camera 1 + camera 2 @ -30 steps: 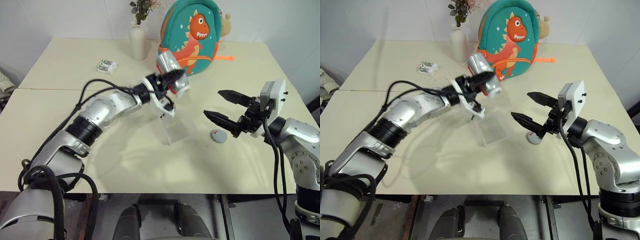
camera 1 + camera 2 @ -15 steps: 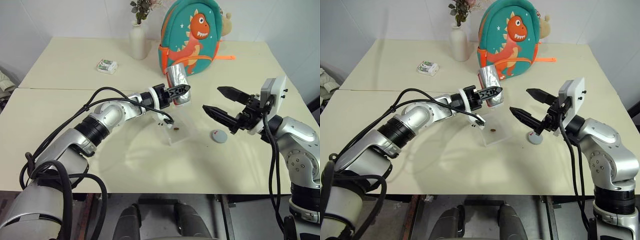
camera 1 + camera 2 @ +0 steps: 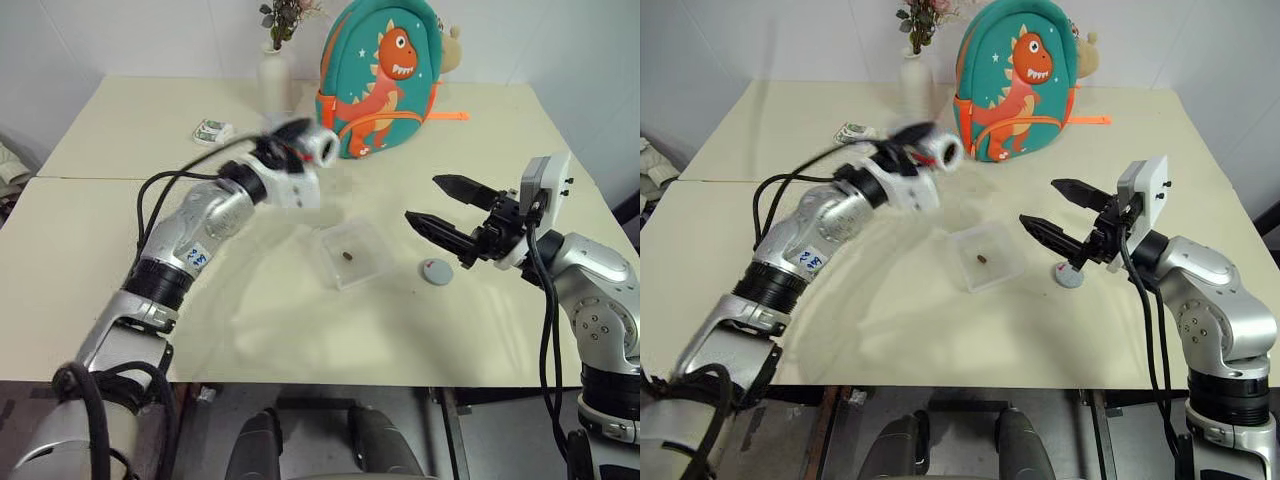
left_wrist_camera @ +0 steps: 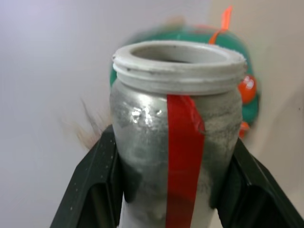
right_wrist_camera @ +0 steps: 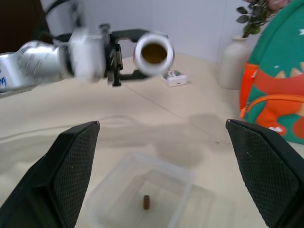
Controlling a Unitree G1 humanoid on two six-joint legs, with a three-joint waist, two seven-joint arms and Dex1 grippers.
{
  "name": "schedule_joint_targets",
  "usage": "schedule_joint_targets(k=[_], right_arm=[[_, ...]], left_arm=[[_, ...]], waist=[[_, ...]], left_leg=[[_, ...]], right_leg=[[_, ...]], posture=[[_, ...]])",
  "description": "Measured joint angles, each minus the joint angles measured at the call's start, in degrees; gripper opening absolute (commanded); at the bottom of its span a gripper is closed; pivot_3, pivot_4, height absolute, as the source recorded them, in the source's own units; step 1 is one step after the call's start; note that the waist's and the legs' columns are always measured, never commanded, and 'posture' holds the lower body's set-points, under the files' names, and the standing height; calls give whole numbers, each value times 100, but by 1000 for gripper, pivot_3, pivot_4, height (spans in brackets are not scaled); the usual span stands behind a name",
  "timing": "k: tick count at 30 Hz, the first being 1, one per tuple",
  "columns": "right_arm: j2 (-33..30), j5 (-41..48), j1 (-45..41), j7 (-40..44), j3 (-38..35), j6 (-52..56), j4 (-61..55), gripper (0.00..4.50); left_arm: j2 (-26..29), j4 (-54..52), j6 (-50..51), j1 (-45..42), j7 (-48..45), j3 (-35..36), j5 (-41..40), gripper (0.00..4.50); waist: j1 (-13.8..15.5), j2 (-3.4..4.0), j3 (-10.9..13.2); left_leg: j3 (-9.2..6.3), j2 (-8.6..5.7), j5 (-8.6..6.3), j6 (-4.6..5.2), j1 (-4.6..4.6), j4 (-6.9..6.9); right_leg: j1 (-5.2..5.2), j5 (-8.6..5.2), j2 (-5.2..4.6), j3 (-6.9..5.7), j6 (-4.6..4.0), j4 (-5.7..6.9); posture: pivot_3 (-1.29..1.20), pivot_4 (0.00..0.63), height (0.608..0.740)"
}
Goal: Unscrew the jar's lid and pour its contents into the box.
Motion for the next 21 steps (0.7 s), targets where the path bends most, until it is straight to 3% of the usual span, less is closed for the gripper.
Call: schedule_joint_targets(k=[3,9,12,21], right_arm=[[-139,-3,14,133,86,41,-7,4480],[-289,-11,-196,513,446,48,6,4480],[-321,-22,-383,667,600,44,27,4480],[-321,-332,-623,1061,1020,9,240,4480]], left_arm=[[-145,-446,1304,384,-786,827,-1289,2004],[-430,-622,3114,709,-636,2167,-2584,2004],[-425,-546,3148,903,-518,2430,-2743,2004],[-490,314,1875,1345,-583,2584,-2849,2004]], waist=[[-29,0,0],[-56,0,0],[-67,-1,0],[-55,-2,0]], left_leg=[[-3,0,3,0,10,7],[-12,0,3,1,10,47],[-15,0,3,1,11,57],[-14,0,0,-1,10,51]], right_leg=[[5,0,1,0,0,12],[12,1,2,0,1,39],[20,2,2,-1,3,37],[20,3,0,-2,0,27]], posture=[[0,150,740],[0,150,740],[0,150,740],[0,150,740]])
